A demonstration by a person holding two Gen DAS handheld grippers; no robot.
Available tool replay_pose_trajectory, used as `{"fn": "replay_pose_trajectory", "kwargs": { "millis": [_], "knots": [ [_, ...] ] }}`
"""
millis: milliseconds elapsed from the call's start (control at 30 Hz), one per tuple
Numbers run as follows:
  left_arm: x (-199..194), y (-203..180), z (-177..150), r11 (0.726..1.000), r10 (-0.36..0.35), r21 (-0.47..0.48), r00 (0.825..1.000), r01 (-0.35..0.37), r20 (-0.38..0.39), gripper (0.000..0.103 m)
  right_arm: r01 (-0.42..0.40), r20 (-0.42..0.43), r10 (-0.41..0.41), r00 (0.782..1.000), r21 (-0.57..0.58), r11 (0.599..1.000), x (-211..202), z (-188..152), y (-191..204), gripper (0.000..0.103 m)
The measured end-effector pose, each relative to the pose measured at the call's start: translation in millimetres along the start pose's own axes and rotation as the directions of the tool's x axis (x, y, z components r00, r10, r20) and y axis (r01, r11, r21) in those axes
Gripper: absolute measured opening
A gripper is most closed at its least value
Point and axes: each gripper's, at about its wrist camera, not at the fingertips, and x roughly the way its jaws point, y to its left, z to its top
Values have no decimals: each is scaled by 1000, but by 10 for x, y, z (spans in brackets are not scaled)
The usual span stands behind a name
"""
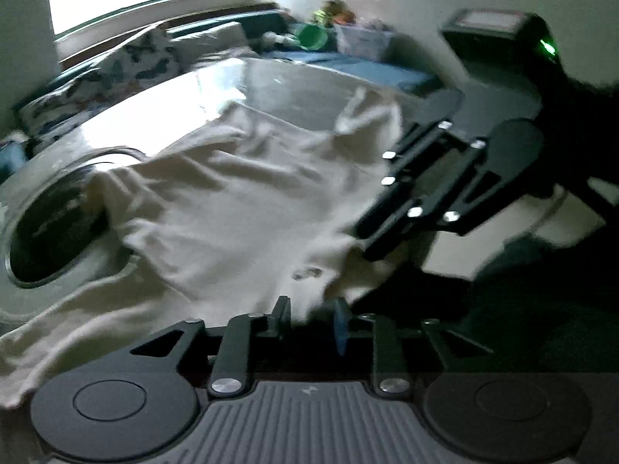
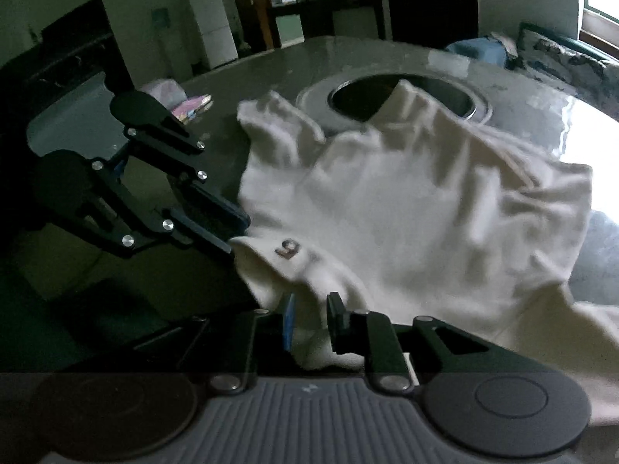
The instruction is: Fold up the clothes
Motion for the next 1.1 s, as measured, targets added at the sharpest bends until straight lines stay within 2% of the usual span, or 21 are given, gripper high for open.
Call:
{"fn": "replay_pose_trajectory", "kwargs": {
  "millis": [100, 200, 367, 433, 533, 667, 800, 867, 1100],
  "knots": [
    [-43, 289, 156, 993, 43, -110, 999, -40, 28, 28, 58, 34, -58, 998, 4, 998, -132, 136, -140, 17],
    [-29, 633, 329, 969, 102, -232, 994, -89, 45, 28, 140, 59, -142, 988, 33, 990, -219, 292, -401, 17],
    [172, 1290, 602, 895, 197, -413, 980, -168, 27, 30, 270, 69, -280, 958, 122, 955, -218, 520, -953, 17],
    [270, 1537, 680, 863, 210, -475, 977, -173, 25, 36, 306, 67, -321, 945, 170, 937, -169, 581, -1203, 18],
    [425, 1906, 794, 808, 226, -561, 974, -178, 17, 37, 352, 54, -377, 925, 257, 900, -55, 665, -1645, 18],
    [702, 2272, 854, 757, 217, -625, 976, -189, -32, 37, 367, 38, -401, 915, 332, 869, 141, 717, -2032, 24],
    [902, 2484, 839, 726, 173, -669, 984, -158, -44, 46, 363, 26, -402, 915, 378, 852, 327, 766, -2313, 29],
    [956, 2540, 834, 714, 153, -687, 987, -139, -42, 46, 361, 19, -398, 917, 383, 850, 413, 779, -2381, 34],
    [949, 2621, 800, 662, 118, -744, 993, -93, -19, 50, 350, 13, -386, 922, 396, 849, 540, 771, -2436, 34]
  ]
}}
